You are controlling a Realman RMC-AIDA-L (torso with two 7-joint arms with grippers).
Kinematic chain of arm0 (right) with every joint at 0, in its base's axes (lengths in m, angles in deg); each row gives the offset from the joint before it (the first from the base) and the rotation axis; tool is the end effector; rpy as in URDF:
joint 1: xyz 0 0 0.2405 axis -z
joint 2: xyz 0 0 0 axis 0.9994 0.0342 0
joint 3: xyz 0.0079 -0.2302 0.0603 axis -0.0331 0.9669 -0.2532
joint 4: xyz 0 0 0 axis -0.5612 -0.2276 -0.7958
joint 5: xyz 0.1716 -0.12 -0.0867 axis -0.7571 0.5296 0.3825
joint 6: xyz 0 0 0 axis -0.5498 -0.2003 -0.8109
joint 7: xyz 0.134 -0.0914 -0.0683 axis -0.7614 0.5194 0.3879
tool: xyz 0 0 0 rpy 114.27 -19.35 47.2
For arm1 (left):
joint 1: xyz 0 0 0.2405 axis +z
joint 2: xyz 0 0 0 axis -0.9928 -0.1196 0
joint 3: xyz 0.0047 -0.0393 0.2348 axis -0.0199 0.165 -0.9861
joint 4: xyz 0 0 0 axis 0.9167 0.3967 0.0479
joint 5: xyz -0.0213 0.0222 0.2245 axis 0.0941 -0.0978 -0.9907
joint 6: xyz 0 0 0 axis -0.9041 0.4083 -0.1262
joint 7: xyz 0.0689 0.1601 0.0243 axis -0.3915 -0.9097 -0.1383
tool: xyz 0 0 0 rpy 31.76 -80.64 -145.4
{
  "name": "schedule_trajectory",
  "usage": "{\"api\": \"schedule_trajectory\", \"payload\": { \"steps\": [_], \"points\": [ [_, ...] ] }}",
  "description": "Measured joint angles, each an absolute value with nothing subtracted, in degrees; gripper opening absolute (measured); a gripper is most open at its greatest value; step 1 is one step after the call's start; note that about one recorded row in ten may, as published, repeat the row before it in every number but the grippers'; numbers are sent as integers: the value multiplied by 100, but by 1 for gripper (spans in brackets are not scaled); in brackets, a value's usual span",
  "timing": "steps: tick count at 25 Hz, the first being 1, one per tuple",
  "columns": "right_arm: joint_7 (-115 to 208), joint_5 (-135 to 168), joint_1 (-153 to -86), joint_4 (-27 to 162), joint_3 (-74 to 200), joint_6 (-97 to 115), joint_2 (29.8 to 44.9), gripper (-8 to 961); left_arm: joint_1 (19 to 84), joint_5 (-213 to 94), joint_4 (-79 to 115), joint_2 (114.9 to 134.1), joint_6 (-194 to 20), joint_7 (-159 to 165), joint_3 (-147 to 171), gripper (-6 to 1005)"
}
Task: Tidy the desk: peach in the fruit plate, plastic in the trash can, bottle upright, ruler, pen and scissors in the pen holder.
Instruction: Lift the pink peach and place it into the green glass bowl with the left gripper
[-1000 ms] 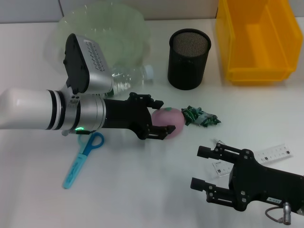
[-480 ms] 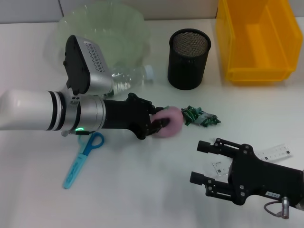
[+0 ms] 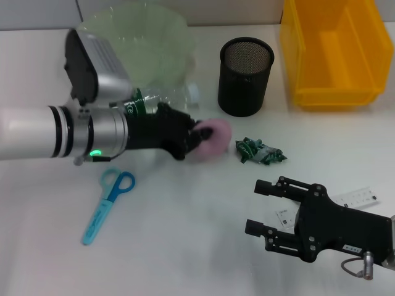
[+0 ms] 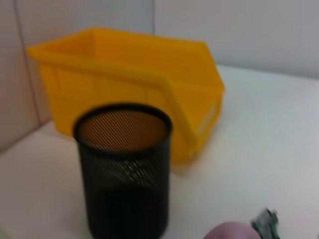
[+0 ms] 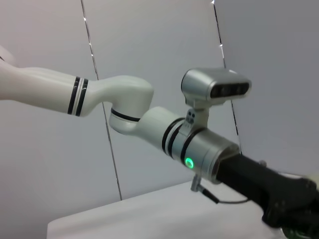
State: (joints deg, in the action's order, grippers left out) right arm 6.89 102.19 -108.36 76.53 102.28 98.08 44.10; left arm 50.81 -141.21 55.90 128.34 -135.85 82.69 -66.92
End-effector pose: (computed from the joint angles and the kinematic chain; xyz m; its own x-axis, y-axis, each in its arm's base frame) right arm 0.2650 0.2343 -0.0785 0.6893 -0.1590 -0.7068 -0.3342 -0.9354 -0.1155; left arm -0.2010 0.3795 -0.1058 0.9354 0.2119 0.2832 0.2922 -0.9141 -0.2813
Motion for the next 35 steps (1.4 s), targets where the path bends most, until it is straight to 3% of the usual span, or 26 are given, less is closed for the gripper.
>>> {"api": "schedule_trajectory", "payload": {
  "steps": [9,18,35],
  "points": [
    [702,10218,-10835,7644,10157,9807,4411,702,5304,-13620,6163,12821,-14144,8212,-5966,83],
    [725,10218,-10843,7582,10157,9808,4424,703,5313,-12901,6113,12852,-12470,7793,-5590,49],
    [740,10060,-10990,7306,10157,9820,4428,703,4652,-12794,5156,12869,-10626,7639,-5863,53]
  ]
}}
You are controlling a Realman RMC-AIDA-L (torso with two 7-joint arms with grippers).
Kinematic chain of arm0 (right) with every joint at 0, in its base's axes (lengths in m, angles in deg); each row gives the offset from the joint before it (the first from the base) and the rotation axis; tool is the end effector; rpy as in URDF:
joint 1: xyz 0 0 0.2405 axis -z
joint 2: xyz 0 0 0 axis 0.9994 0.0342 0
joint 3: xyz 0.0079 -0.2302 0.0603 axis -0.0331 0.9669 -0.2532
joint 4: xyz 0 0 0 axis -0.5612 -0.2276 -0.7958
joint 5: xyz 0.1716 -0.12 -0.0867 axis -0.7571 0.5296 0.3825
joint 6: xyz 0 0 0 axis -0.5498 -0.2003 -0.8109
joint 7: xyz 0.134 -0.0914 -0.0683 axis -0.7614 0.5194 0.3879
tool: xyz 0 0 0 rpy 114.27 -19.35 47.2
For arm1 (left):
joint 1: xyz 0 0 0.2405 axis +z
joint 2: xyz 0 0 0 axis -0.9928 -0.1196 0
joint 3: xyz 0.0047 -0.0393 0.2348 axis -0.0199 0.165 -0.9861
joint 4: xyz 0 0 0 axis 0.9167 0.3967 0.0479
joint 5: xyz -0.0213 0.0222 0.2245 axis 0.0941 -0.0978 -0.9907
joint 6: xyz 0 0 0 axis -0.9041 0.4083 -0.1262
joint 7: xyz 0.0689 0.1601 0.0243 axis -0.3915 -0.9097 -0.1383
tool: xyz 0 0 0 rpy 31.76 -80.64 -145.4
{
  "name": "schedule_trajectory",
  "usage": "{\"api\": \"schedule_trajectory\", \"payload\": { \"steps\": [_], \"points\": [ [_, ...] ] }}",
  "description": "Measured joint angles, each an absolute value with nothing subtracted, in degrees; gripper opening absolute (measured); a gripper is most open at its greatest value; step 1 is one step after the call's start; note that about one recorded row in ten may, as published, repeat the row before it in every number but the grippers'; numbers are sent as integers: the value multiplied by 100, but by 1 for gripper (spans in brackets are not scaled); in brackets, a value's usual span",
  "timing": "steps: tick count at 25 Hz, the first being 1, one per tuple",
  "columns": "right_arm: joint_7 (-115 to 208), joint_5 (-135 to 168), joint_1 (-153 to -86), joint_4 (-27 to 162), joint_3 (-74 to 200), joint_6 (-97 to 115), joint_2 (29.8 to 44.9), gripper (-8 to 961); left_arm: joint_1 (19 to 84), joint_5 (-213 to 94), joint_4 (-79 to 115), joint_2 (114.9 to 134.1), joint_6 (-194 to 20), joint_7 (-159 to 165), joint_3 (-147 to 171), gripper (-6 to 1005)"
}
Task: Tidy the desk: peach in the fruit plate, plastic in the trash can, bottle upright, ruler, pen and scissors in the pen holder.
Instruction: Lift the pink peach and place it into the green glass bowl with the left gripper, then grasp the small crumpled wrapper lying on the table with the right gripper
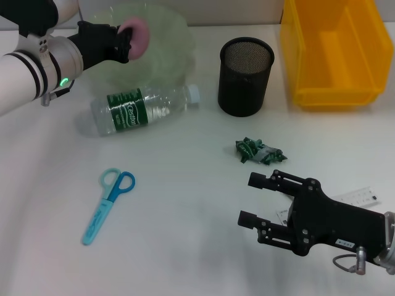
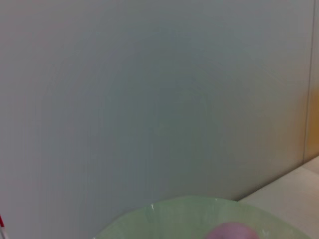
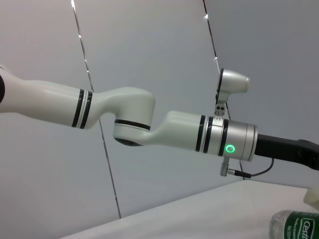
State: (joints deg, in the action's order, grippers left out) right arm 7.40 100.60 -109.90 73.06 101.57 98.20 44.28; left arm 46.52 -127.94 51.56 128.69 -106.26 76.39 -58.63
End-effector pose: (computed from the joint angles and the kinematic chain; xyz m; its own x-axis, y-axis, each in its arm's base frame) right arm 0.2565 0.2365 -0.0830 0.6502 -0.1716 -0.7401 -0.3587 -0.9281 -0.0999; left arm -0.2288 0.4738 -0.0401 0.8647 0.2706 0.4232 0.5012 -0.5212 -0.6908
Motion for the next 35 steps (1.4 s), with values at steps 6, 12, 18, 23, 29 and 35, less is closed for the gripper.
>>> {"api": "schedule_trajectory", "payload": {
  "steps": [6,12,18,23,29,35],
  "points": [
    [743,10060,-11005,7300,10157,9819,4428,703,4640,-12724,5154,12872,-10617,7649,-5867,55],
    [743,10060,-11007,7302,10157,9813,4428,702,4651,-12723,5156,12875,-10634,7649,-5910,241],
    [743,10059,-11016,7302,10156,9810,4428,702,4660,-12723,5161,12875,-10656,7653,-5910,438],
    [743,10002,-11007,7302,10126,9813,4428,703,4767,-12568,5252,12856,-11082,7698,-5881,452],
    [688,9949,-10933,7275,10014,9827,4418,702,5360,-12419,5988,12810,-12745,8269,-5521,491],
    [615,9929,-10814,7292,9828,9811,4391,703,5762,-12415,6190,12733,-14921,8264,-4864,640]
  ]
}}
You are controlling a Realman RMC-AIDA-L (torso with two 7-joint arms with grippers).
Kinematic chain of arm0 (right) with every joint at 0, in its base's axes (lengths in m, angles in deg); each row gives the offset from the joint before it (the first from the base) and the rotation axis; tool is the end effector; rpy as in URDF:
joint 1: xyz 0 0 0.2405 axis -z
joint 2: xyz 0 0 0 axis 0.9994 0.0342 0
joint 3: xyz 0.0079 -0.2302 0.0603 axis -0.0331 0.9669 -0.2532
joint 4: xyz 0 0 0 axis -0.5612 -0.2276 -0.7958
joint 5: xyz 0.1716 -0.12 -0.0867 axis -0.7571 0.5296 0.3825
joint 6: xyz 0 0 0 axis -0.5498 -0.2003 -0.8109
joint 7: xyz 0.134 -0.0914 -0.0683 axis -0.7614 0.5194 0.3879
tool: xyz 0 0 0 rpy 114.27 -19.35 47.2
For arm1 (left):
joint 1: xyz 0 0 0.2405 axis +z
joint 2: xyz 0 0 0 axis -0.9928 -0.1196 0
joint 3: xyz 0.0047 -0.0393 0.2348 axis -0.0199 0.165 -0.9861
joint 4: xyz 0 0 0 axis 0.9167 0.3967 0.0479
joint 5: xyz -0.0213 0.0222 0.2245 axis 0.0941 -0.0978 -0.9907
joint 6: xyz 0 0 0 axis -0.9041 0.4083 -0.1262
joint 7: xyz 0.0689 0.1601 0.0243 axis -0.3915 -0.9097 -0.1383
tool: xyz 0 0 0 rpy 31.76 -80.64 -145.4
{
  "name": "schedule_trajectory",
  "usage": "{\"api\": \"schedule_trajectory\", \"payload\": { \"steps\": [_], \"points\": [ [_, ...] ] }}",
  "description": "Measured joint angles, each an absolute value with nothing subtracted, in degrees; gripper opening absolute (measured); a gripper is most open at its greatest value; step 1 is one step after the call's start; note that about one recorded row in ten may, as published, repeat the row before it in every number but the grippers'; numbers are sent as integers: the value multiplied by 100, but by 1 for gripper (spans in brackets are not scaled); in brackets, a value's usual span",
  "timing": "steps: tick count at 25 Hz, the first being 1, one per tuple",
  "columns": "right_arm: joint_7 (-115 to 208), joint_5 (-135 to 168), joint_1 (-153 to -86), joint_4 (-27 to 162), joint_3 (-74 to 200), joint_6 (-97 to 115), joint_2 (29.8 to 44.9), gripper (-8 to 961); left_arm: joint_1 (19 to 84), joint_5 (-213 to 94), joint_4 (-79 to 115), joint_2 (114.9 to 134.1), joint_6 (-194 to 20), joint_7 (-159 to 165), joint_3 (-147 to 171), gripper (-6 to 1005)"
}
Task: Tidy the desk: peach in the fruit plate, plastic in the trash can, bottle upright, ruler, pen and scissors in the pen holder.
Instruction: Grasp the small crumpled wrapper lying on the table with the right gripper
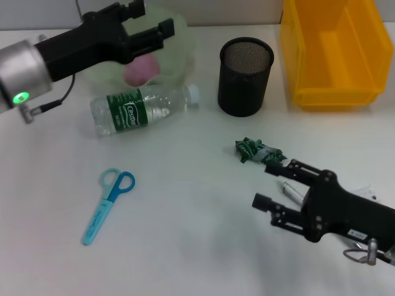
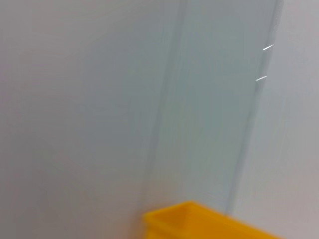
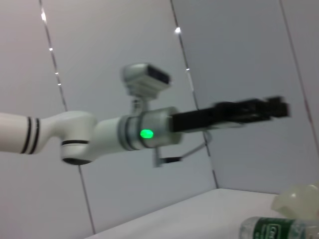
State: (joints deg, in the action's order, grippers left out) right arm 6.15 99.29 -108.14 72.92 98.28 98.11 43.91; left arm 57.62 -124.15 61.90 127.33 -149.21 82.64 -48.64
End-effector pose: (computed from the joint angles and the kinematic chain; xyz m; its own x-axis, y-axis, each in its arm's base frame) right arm 0.2664 0.2396 -0.0725 0.6124 -0.1857 -0.7684 -0.4389 -0.8883 -0.1351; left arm -0.1882 0.3971 0.0046 0.6665 0.1740 0.7249 0.5200 -0.8053 -0.2848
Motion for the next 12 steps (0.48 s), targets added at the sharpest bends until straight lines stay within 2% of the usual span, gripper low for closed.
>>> {"api": "schedule_trajectory", "payload": {
  "steps": [7,12],
  "points": [
    [598,9928,-10710,7322,9314,9834,4383,702,6071,-12857,6194,12567,-16449,8210,-4774,813],
    [236,9929,-10702,7551,9265,9803,4377,703,6147,-13769,6206,12575,-16968,8187,-4749,813]
  ]
}}
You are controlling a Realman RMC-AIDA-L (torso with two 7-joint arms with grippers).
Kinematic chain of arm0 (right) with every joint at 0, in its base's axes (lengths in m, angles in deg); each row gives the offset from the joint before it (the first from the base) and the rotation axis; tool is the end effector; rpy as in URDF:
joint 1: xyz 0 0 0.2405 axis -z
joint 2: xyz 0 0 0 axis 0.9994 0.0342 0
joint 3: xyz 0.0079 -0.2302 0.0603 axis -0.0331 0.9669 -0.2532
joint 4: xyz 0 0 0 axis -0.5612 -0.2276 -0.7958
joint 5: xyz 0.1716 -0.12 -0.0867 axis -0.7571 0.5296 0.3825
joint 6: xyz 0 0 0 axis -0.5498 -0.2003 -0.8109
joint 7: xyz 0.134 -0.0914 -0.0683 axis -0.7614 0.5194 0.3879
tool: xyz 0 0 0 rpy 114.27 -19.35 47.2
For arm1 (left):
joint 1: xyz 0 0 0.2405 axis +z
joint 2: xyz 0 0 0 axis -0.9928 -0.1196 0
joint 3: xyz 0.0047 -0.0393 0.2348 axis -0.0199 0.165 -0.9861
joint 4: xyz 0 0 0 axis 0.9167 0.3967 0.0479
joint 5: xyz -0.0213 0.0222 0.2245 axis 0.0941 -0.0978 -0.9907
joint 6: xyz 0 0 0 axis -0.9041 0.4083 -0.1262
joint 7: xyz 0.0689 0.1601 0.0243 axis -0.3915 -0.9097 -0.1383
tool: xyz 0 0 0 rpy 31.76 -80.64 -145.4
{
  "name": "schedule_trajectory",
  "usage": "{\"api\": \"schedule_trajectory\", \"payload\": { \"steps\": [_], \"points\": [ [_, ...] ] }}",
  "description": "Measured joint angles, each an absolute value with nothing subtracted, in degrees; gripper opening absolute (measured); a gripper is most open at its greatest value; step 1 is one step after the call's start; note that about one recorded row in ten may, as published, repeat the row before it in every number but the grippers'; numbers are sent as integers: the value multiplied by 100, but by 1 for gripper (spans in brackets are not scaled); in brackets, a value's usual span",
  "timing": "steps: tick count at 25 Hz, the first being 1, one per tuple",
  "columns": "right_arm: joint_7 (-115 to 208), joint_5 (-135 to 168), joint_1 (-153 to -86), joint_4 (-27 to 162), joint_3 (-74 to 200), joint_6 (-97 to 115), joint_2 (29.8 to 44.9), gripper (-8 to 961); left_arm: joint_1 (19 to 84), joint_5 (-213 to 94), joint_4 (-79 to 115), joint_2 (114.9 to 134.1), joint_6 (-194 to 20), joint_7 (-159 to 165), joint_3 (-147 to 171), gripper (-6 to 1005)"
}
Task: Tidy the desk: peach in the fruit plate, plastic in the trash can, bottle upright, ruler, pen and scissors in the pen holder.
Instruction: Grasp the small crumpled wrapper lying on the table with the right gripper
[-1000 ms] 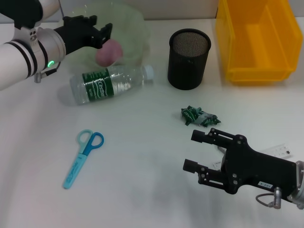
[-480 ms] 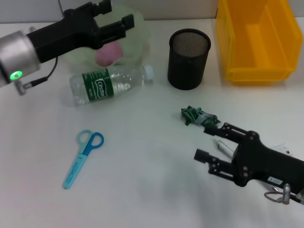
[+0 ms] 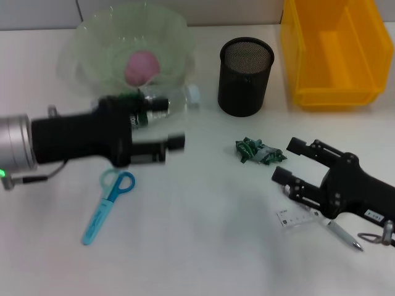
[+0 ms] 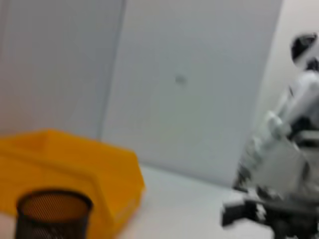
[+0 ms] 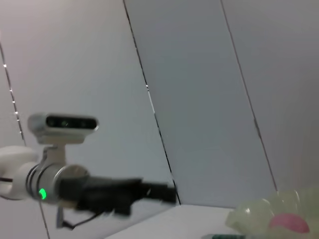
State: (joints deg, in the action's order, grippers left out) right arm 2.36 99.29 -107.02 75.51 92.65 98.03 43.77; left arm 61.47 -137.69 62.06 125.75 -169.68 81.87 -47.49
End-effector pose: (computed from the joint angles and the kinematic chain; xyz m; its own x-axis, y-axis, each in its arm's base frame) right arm 0.2759 0.2528 -0.0531 0.5748 -0.1848 -0.7971 -0.5148 -0.8389 -0.1768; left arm -0.2118 0.3221 -0.0136 0.7770 0.2311 0.5856 0.3320 -0.9407 -0.0692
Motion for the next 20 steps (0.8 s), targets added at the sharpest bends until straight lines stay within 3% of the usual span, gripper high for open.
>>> {"api": "schedule_trajectory", "payload": {
  "steps": [9,20],
  "points": [
    [-3003,10447,-10885,9651,9366,9734,4375,702,6106,-14426,6201,12698,-16971,8183,-4737,812],
    [-6435,13155,-12112,11993,9368,9652,4371,702,6135,-14433,6135,12720,-16970,7923,-4750,813]
  ]
}}
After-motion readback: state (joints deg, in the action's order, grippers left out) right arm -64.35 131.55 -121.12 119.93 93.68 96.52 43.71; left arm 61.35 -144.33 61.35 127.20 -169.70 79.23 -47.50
